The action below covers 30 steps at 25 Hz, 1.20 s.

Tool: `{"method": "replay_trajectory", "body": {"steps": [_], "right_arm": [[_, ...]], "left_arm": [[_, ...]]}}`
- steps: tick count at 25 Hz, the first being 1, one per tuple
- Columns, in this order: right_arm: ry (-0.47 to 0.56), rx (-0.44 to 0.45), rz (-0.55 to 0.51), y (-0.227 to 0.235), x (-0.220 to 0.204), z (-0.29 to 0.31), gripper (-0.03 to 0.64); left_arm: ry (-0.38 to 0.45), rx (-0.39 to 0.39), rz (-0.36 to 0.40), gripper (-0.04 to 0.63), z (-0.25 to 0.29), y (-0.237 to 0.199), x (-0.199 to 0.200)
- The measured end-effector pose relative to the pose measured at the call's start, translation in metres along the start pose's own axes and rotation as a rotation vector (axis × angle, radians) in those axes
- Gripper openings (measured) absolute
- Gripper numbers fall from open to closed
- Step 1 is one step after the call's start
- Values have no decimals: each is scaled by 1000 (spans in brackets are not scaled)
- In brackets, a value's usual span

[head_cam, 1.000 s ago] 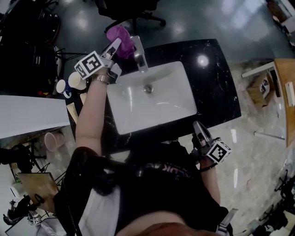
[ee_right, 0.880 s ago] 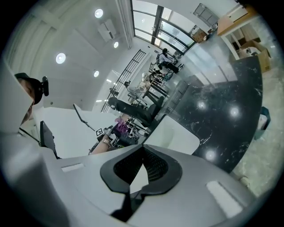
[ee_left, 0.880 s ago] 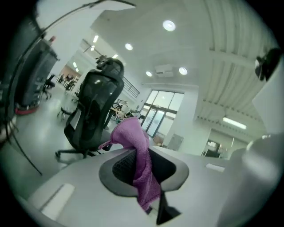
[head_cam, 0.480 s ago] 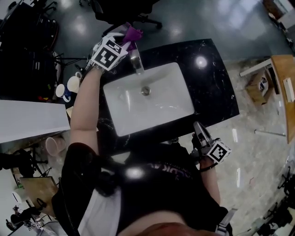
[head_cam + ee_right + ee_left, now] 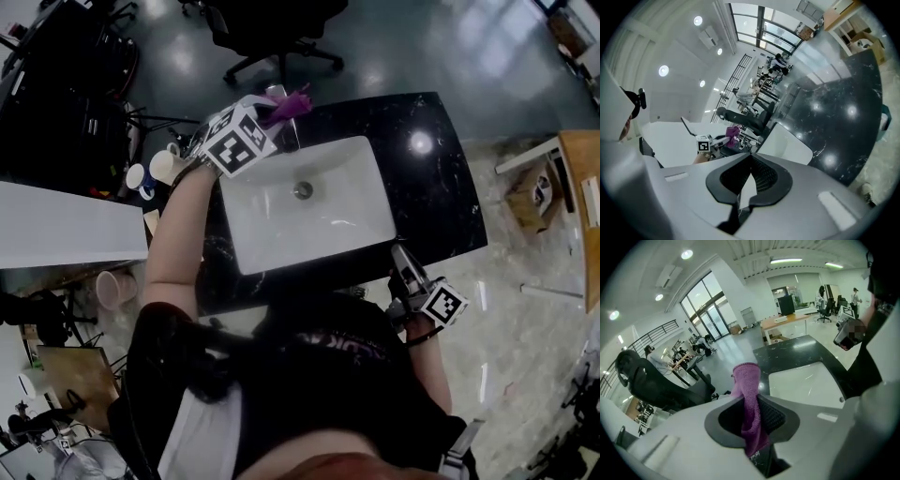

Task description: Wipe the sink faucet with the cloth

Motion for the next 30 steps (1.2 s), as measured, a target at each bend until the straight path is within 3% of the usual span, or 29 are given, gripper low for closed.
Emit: {"method": "replay_trajectory", "body": {"steps": [6,13,19,30], "right_arm": [[-39,55,-16,-5,4,10,12],[-43,52,4,1,7,7,12],[-33,17,17,8,7,4,12],[-6,-74,56,21,2,-4,12]], "left_arm": [[25,-14,-58,67,-12,25,-5],[-26,-32,-13,67,-1,57,-17],[-95,130,40,67,25,46,-32],[-95,197,-14,66,52,-4,-46]]}}
Point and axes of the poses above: the fingertips, and each gripper's own axes: z forward along the fingers, y to its right, x out of its top, the point moved 7 cm from there along -z, backward along the fingers, and after that the axes turned 8 degrees about -x, right-handed, at the moved point
